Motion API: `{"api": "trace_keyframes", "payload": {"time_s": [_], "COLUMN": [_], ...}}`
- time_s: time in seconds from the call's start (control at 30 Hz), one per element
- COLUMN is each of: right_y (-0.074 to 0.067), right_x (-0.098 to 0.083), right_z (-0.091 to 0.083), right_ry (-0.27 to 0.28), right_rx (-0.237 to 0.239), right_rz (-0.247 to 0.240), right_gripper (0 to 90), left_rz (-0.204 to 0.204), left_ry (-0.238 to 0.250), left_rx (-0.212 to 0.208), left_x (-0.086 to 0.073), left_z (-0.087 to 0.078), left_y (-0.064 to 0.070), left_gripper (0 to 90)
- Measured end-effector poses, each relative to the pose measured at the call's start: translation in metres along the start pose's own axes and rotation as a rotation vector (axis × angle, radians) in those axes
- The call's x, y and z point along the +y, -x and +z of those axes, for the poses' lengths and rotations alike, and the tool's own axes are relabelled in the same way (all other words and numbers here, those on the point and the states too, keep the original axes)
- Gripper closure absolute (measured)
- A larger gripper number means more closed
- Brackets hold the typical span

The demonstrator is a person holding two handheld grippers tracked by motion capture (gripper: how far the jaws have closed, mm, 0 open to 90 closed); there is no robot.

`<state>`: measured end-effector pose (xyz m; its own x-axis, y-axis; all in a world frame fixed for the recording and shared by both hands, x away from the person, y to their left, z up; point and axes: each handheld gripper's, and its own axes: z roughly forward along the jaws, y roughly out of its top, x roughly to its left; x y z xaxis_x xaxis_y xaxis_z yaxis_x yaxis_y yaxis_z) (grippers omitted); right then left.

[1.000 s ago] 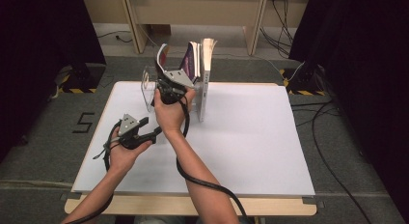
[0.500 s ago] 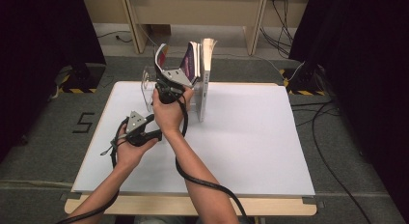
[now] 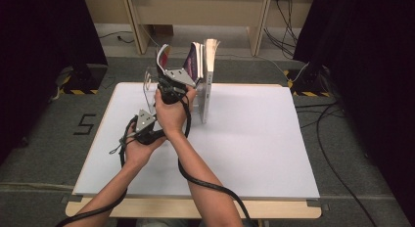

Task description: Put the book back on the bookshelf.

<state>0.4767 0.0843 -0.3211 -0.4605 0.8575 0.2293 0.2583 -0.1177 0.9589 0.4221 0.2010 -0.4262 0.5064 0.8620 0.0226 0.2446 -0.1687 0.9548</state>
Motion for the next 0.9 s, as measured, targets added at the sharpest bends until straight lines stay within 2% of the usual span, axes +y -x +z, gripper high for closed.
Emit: {"api": "trace_keyframes", "payload": {"time_s": [0.23,0.27,0.53,0.73,0.9], "right_y": [0.0000,-0.0005,-0.0020,-0.0034,-0.0017], "right_x": [-0.0006,-0.0008,-0.0003,-0.0003,0.0005], "right_z": [-0.0009,-0.0009,-0.0006,-0.0010,-0.0013], "right_ry": [-0.002,-0.004,-0.015,-0.020,-0.029], "right_rx": [0.002,0.004,0.016,0.019,0.018], "right_rz": [-0.004,-0.006,-0.002,-0.004,-0.003], "right_gripper": [86.2,86.2,85.9,85.4,84.4], "left_rz": [0.017,0.019,0.027,0.037,0.029], "left_ry": [-0.001,0.002,0.023,0.020,0.017], "left_rx": [0.040,0.055,0.094,0.103,0.110], "left_x": [0.0000,0.0005,0.0035,0.0041,0.0035], "left_z": [0.0055,0.0064,0.0079,0.0085,0.0089], "left_y": [0.0004,-0.0008,-0.0042,-0.0007,0.0005], "left_gripper": [39.8,42.9,56.1,60.3,64.6]}}
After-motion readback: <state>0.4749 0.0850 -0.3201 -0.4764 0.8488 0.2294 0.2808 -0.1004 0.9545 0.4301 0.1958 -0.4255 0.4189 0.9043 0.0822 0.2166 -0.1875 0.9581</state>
